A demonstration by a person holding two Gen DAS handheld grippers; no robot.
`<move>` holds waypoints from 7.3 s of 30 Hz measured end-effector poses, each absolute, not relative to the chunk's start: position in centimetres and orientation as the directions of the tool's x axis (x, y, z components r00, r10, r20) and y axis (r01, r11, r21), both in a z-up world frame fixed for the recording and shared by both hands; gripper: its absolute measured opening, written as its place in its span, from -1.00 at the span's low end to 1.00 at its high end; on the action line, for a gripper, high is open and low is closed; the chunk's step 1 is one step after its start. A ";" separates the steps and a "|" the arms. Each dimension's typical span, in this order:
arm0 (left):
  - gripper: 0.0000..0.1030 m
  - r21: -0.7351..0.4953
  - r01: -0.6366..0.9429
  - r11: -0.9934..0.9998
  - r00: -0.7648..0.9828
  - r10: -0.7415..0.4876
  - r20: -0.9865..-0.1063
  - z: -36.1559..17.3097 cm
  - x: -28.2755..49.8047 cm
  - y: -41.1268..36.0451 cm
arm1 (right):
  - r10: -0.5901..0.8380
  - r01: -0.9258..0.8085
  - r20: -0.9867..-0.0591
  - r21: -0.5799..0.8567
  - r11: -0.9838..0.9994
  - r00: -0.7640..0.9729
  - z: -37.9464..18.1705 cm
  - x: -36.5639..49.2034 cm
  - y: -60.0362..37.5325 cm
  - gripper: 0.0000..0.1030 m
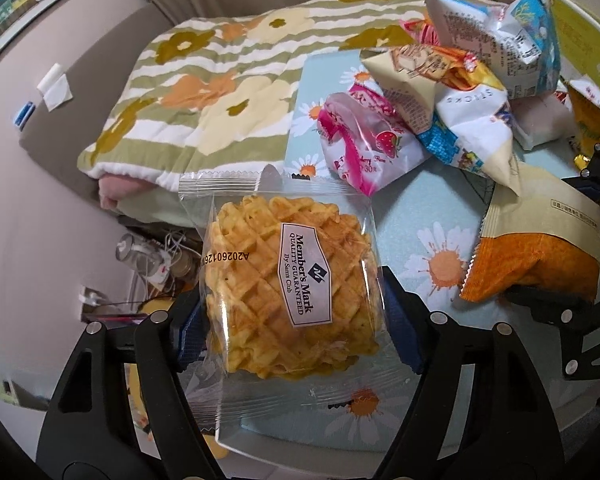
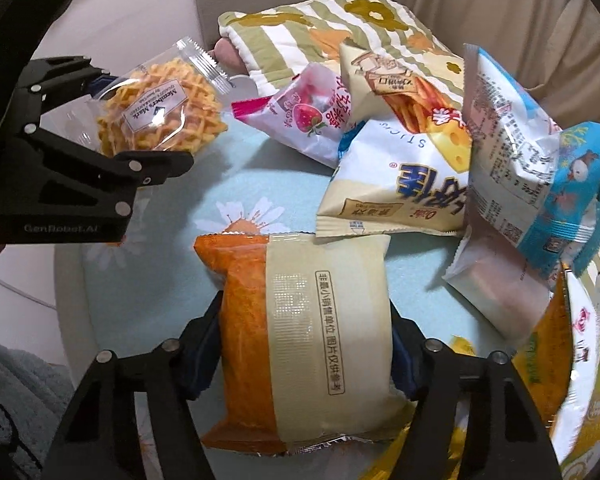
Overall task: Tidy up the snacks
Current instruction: 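Drop the waffle into the box with the left tool while the right tool drops the orange bag in, then move both tools back over the remaining snack bags on the table, then grasp the orange stick-snack bag with the left tool while the right tool grasps the blue bag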
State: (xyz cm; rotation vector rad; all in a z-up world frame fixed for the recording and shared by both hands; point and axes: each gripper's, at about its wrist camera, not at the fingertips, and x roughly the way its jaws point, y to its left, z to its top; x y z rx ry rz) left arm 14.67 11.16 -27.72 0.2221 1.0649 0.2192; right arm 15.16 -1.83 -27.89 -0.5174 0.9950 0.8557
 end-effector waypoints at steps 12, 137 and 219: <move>0.41 0.244 -0.036 0.969 0.567 0.221 -0.793 -22.4 11.8 9.8 | 0.392 -0.743 -0.852 0.006 0.669 0.346 -23.4 12.0 -3.7 0.24; 0.84 -0.024 0.076 0.997 0.639 -0.067 -0.766 -8.6 19.1 3.6 | 0.364 -0.271 -0.672 0.244 0.931 0.645 -6.5 19.8 -19.2 1.00; 0.19 -0.143 0.332 0.933 0.431 -0.284 -0.856 -22.8 25.0 7.4 | 0.465 -0.393 -0.775 0.304 0.868 0.427 -17.7 26.1 -8.1 0.50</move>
